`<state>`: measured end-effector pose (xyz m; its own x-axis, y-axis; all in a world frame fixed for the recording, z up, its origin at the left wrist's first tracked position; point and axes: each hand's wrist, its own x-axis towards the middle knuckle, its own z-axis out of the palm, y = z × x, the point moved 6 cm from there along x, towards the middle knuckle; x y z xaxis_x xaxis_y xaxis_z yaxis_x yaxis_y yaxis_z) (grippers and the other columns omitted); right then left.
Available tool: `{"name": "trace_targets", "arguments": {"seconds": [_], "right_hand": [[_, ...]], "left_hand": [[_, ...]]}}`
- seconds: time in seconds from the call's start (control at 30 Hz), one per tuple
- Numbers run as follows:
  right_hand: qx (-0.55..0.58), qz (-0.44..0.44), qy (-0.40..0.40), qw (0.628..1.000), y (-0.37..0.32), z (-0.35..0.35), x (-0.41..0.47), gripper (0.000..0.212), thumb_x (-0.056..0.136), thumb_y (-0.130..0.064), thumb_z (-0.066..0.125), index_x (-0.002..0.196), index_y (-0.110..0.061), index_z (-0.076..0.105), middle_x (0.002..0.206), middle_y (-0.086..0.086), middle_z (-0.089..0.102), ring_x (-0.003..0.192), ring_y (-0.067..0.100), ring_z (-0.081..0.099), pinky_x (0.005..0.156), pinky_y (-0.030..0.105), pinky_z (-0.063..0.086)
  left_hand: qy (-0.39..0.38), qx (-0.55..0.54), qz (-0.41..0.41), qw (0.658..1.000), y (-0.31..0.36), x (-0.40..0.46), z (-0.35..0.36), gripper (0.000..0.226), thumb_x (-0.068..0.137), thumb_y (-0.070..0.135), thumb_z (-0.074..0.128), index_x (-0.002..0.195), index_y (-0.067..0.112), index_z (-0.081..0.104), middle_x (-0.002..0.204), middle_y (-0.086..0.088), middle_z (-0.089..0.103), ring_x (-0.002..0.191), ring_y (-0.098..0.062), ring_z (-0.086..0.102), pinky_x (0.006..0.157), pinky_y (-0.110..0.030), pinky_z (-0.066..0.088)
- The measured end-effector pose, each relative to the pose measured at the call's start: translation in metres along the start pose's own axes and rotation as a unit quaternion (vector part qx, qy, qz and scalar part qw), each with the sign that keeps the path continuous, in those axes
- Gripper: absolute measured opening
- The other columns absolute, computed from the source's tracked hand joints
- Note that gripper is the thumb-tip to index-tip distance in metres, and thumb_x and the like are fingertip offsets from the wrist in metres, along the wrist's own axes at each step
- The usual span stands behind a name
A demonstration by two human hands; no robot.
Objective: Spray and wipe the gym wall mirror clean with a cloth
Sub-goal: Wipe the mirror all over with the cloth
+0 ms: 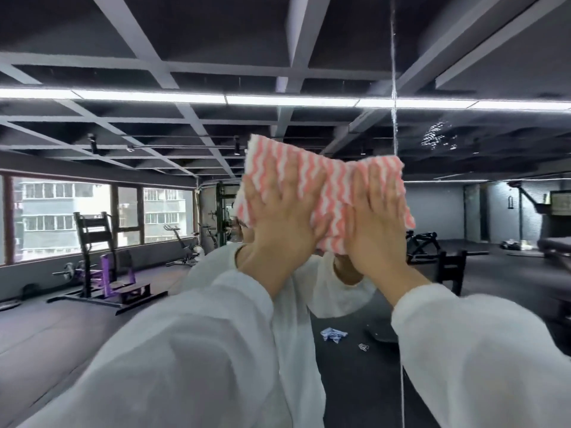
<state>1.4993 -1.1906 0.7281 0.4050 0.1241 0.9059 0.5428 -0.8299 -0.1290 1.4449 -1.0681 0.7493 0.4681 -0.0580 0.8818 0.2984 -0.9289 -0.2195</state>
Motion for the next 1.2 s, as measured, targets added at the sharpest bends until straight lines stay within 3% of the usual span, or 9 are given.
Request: {"name": "trace_targets", "arguments": {"seconds": [0.1, 0.17, 0.33, 0.5, 0.57, 0.67, 0.87, 1.0, 1.2], "right_hand": [[0.024, 0.02, 0.056, 0.998, 0.018, 0.015, -0.043, 0.057, 0.1, -0.029, 0.022, 0.149, -0.009, 0.0, 0.157, 0.013, 0.005, 0.145, 0.025, -0.001, 0.118, 0.042, 0.0], [0.029, 0.019, 0.052, 0.998, 0.009, 0.03, -0.073, 0.057, 0.101, -0.035, 0.013, 0.15, -0.006, 0.003, 0.157, 0.017, 0.012, 0.145, 0.031, 0.007, 0.116, 0.047, 0.006], [0.021, -0.044, 0.006, 0.999, -0.045, 0.049, -0.095, 0.061, 0.101, -0.043, 0.003, 0.152, -0.011, 0.006, 0.155, 0.014, 0.014, 0.142, 0.035, 0.013, 0.111, 0.053, 0.014], [-0.006, -0.183, 0.009, 0.983, -0.093, 0.026, -0.046, 0.057, 0.101, -0.042, 0.012, 0.151, -0.016, 0.008, 0.158, 0.006, 0.009, 0.145, 0.032, 0.002, 0.116, 0.056, 0.004], [-0.027, -0.184, -0.006, 0.982, -0.093, 0.013, -0.014, 0.061, 0.098, -0.046, 0.011, 0.148, -0.02, -0.01, 0.159, 0.005, -0.008, 0.143, 0.032, -0.017, 0.115, 0.053, -0.009], [-0.033, -0.099, -0.021, 0.994, -0.063, -0.009, 0.033, 0.062, 0.1, -0.044, 0.012, 0.149, -0.018, -0.016, 0.158, 0.006, -0.017, 0.143, 0.032, -0.019, 0.116, 0.049, -0.012], [-0.012, 0.002, 0.011, 1.0, -0.004, -0.008, 0.023, 0.075, 0.089, -0.05, -0.002, 0.15, -0.006, -0.009, 0.158, 0.016, -0.01, 0.144, 0.036, -0.012, 0.118, 0.043, -0.008], [0.018, 0.029, 0.079, 0.996, 0.015, 0.022, -0.047, 0.063, 0.099, -0.036, 0.014, 0.148, 0.002, 0.004, 0.155, 0.025, 0.011, 0.143, 0.042, 0.008, 0.117, 0.046, 0.0], [0.033, 0.066, 0.04, 0.996, 0.002, 0.066, -0.145, 0.061, 0.102, -0.041, 0.009, 0.147, 0.001, 0.014, 0.153, 0.022, 0.019, 0.139, 0.044, 0.014, 0.109, 0.061, 0.019]], "left_hand": [[0.059, -0.026, 0.081, 0.995, 0.025, -0.024, 0.013, 0.072, 0.088, 0.06, 0.025, 0.149, 0.024, 0.015, 0.157, -0.015, 0.011, 0.141, -0.041, 0.005, 0.107, -0.065, -0.004], [0.069, -0.03, 0.102, 0.992, 0.027, -0.051, 0.027, 0.069, 0.09, 0.055, 0.028, 0.149, 0.019, 0.02, 0.156, -0.014, 0.018, 0.142, -0.039, 0.011, 0.11, -0.063, -0.001], [0.047, -0.034, 0.061, 0.996, -0.015, -0.108, 0.041, 0.058, 0.097, 0.045, 0.018, 0.147, 0.017, 0.022, 0.156, -0.008, 0.013, 0.144, -0.035, 0.007, 0.111, -0.062, -0.002], [0.031, -0.012, -0.067, 0.997, -0.066, -0.088, 0.026, 0.067, 0.092, 0.06, -0.001, 0.148, 0.023, -0.001, 0.157, -0.014, -0.002, 0.142, -0.04, -0.002, 0.105, -0.067, -0.003], [0.028, -0.018, -0.113, 0.993, -0.07, -0.06, 0.012, 0.069, 0.084, 0.065, -0.006, 0.142, 0.031, -0.019, 0.152, -0.009, -0.022, 0.14, -0.038, -0.018, 0.105, -0.062, -0.013], [0.039, -0.03, -0.124, 0.991, -0.054, -0.01, -0.009, 0.072, 0.087, 0.067, 0.007, 0.145, 0.032, -0.019, 0.155, -0.01, -0.024, 0.14, -0.041, -0.021, 0.104, -0.06, -0.017], [0.021, -0.017, -0.017, 0.999, 0.011, 0.016, -0.01, 0.067, 0.094, 0.056, 0.013, 0.149, 0.028, -0.013, 0.157, -0.012, -0.017, 0.141, -0.041, -0.018, 0.108, -0.06, -0.013], [0.109, -0.037, 0.096, 0.989, 0.038, -0.031, 0.015, 0.063, 0.092, 0.045, 0.028, 0.148, 0.017, 0.026, 0.155, -0.016, 0.021, 0.141, -0.04, 0.009, 0.11, -0.062, 0.0], [0.098, -0.016, 0.189, 0.977, 0.046, -0.11, 0.049, 0.062, 0.089, 0.041, 0.03, 0.146, 0.016, 0.025, 0.155, -0.007, 0.018, 0.14, -0.035, 0.015, 0.112, -0.058, -0.005]]}}
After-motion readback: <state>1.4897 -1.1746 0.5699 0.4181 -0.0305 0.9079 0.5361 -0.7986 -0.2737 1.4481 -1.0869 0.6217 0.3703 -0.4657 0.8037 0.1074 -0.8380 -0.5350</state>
